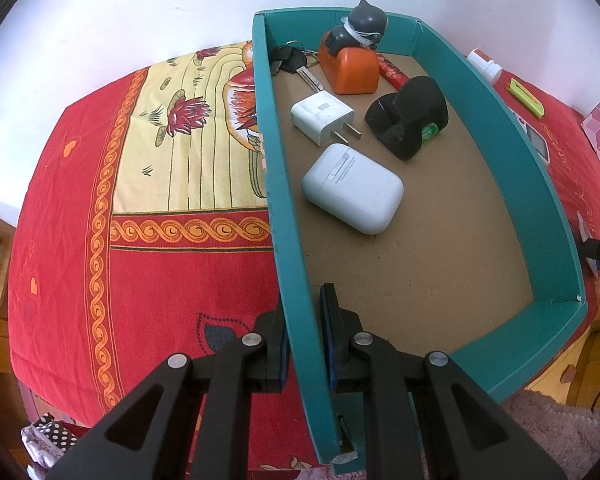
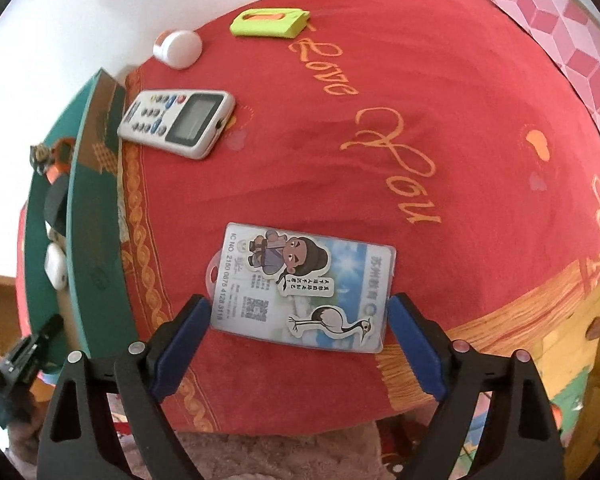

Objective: Organize objects
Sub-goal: 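Carry the ID card into the tray and open the right gripper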

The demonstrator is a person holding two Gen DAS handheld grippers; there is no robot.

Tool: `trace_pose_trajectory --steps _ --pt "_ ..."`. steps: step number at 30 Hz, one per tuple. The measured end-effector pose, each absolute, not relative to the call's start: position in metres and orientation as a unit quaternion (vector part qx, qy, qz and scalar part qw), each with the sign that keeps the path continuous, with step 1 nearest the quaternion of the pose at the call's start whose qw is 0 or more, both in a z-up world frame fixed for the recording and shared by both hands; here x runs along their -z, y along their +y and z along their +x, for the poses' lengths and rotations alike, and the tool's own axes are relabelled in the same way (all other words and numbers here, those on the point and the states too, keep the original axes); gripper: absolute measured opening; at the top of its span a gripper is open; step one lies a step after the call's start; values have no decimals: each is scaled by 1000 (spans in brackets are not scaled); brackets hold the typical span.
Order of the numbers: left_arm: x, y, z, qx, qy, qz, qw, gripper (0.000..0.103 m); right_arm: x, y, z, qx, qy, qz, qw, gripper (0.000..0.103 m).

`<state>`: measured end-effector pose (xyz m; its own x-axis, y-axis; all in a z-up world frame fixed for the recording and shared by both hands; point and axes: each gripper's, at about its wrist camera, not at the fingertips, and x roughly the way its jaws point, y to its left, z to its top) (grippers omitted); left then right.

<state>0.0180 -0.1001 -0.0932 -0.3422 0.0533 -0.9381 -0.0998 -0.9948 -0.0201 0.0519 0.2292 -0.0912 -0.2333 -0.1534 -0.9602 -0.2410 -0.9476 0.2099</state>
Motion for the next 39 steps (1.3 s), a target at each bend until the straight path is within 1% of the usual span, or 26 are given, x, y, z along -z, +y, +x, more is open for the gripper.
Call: trace_pose_trajectory --steps 2,6,7,12,17,18,20,26,27,29,31,34,39 --pt "93 -100 18 -819 20 -572 47 12 84 226 54 -777 151 -611 22 92" --pt "94 -100 18 -819 21 -572 46 12 61 210 55 -806 93 -585 -4 91" --pt "94 -100 19 -819 22 -572 46 12 62 224 54 -811 83 -579 -13 92" --pt "94 -101 20 -819 24 -571 46 12 33 187 40 -834 32 -542 -98 91" --pt "94 -101 21 -819 25 -572 45 12 17 149 29 -836 -22 -519 -178 91" --pt "94 -101 21 -818 25 -572 45 12 30 124 7 -833 -28 -518 -191 91" --pt "94 -101 20 -818 25 -572 45 12 36 98 6 -824 -48 -517 -226 91" --pt "94 -102 19 -818 23 -572 45 12 66 47 -4 -783 -157 -524 -295 91" --pt "94 -102 19 -818 23 -573 45 12 67 40 -7 -784 -182 -514 -297 75" --pt "93 -101 19 -818 22 -574 45 12 69 33 -11 -775 -212 -512 -303 54" --pt "93 -101 19 -817 23 -574 46 12 74 29 -21 -764 -209 -524 -313 54" --pt "93 -101 20 -818 21 -573 46 12 81 25 -25 -755 -236 -526 -311 54" --pt "93 -100 20 -817 23 -574 46 12 82 25 -21 -741 -218 -540 -334 54"
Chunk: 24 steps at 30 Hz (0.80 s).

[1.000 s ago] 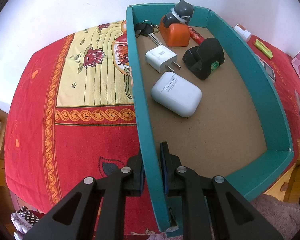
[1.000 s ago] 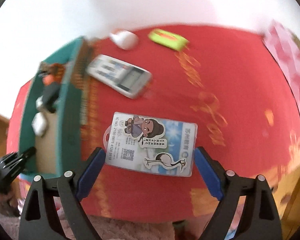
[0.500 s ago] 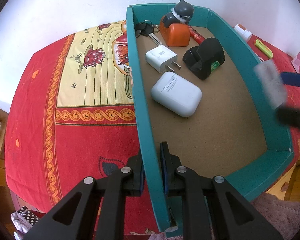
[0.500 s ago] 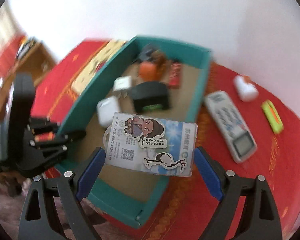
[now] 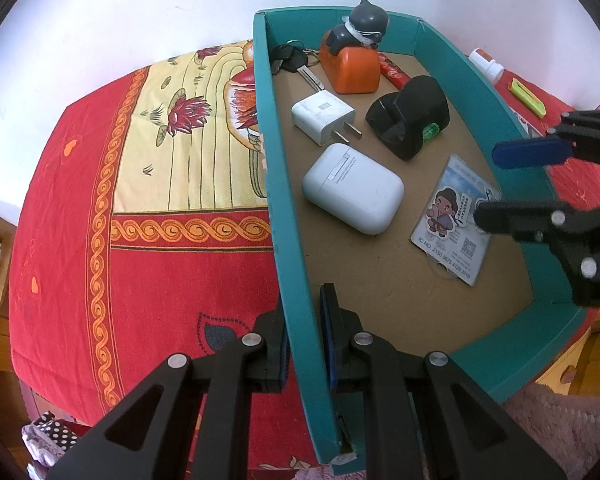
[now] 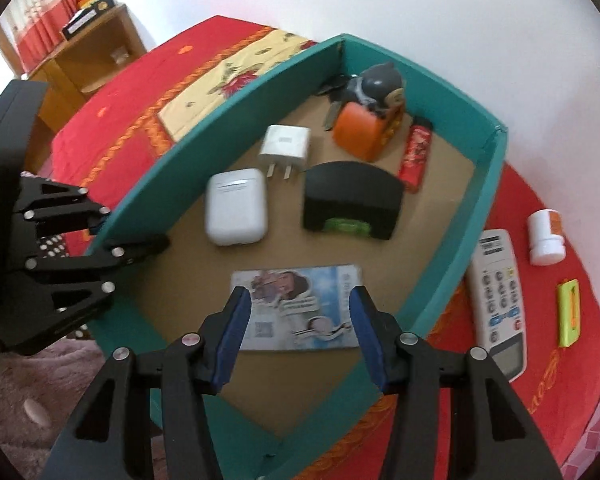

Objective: Organize objects
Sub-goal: 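Carry the ID card into the tray and open the right gripper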

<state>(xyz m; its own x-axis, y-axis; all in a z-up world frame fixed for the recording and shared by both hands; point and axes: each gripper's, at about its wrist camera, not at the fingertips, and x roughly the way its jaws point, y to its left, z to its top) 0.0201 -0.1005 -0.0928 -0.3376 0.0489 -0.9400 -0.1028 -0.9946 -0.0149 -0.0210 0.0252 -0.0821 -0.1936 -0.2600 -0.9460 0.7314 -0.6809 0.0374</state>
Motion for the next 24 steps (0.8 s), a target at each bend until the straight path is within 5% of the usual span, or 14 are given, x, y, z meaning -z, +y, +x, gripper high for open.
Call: trace_pose_trajectory --steps 24 --pt "93 -101 18 -816 15 -575 49 12 109 14 -22 711 304 541 332 56"
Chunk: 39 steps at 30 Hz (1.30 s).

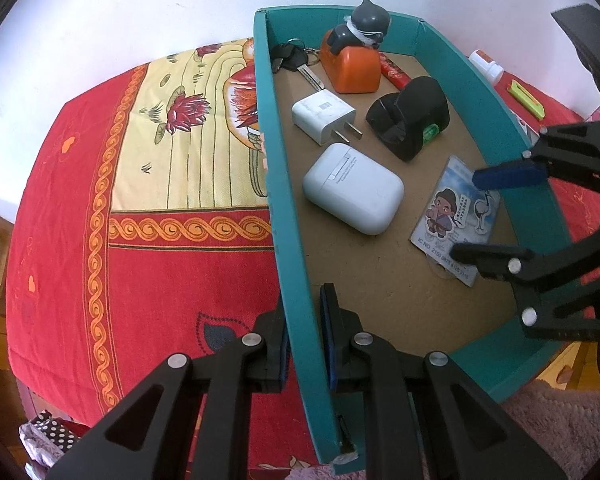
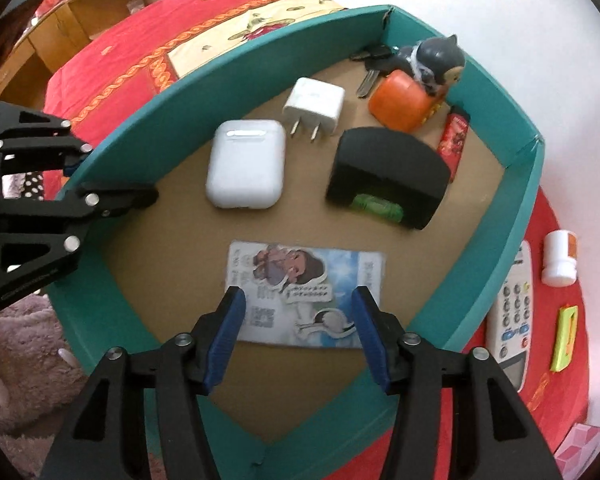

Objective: Organize objects
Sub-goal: 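Carry the ID card into the tray and open the right gripper, then move the right gripper to the green box cutter and grasp it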

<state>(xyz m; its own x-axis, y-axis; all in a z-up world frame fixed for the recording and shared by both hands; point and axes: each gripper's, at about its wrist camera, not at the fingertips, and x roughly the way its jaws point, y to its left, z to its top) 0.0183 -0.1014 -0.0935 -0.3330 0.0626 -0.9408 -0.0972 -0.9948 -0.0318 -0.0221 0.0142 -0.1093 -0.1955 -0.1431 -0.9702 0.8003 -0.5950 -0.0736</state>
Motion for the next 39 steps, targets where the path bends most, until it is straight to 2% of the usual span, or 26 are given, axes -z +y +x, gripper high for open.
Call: trace_pose_trajectory --steps 7,15,22,32,39 --pt "94 -101 18 -815 6 -577 47 12 106 18 -36 726 286 543 310 56" --pt "93 -100 16 -812 10 -582 45 12 72 50 -36 759 189 537 316 57" --pt "93 -101 16 -811 5 -583 45 12 42 107 -45 804 130 517 263 58" --pt "94 -102 16 -812 4 -582 44 12 74 210 -121 822 129 541 120 59" --pt "94 -101 16 -812 0 -582 41 12 89 245 -168 819 133 550 95 62"
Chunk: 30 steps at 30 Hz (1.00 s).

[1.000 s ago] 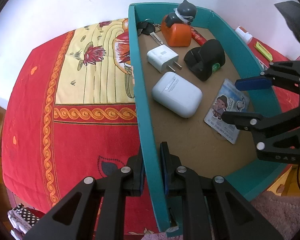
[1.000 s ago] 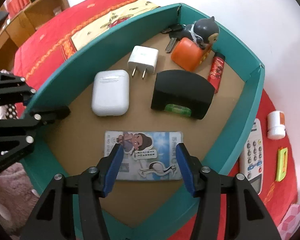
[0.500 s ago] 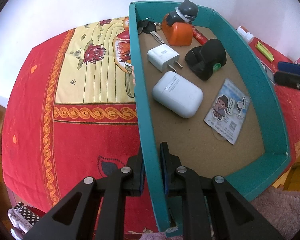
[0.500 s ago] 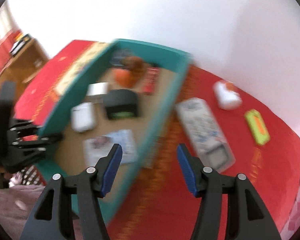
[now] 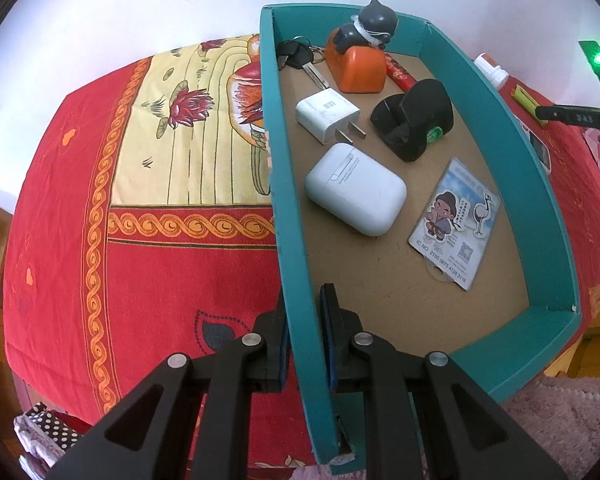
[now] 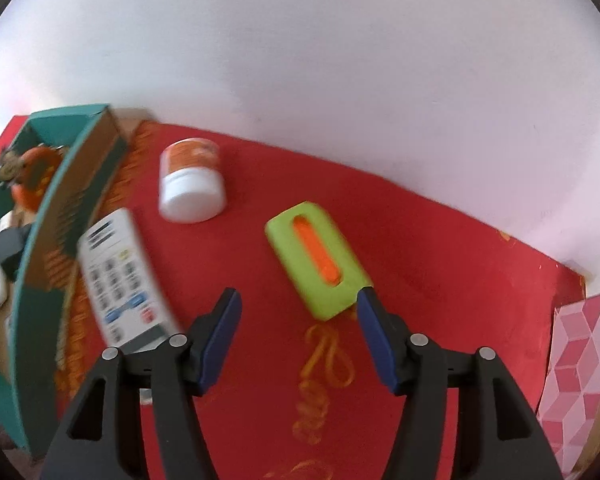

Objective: Organize objects
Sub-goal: 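Move the right gripper to the green box cutter and grasp it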

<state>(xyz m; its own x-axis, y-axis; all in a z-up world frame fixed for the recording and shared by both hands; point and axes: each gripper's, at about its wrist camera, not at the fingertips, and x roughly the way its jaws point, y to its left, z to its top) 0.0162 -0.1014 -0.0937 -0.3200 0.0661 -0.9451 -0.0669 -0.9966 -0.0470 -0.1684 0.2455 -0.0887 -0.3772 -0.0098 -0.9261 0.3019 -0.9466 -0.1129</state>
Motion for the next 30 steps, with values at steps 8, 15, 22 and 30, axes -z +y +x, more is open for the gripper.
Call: trace_pose_trajectory --steps 8,15,22,30 --pt "93 -101 16 -811 -1 -584 37 12 100 249 -194 809 141 561 106 62" --pt "93 -102 16 -812 -2 -583 36 12 105 255 -204 802 118 575 109 62" --pt "94 -104 16 -812 -2 -583 36 12 99 261 -201 808 89 572 108 45" --pt "94 -106 15 -812 -3 -582 36 12 89 254 -187 818 89 560 97 40"
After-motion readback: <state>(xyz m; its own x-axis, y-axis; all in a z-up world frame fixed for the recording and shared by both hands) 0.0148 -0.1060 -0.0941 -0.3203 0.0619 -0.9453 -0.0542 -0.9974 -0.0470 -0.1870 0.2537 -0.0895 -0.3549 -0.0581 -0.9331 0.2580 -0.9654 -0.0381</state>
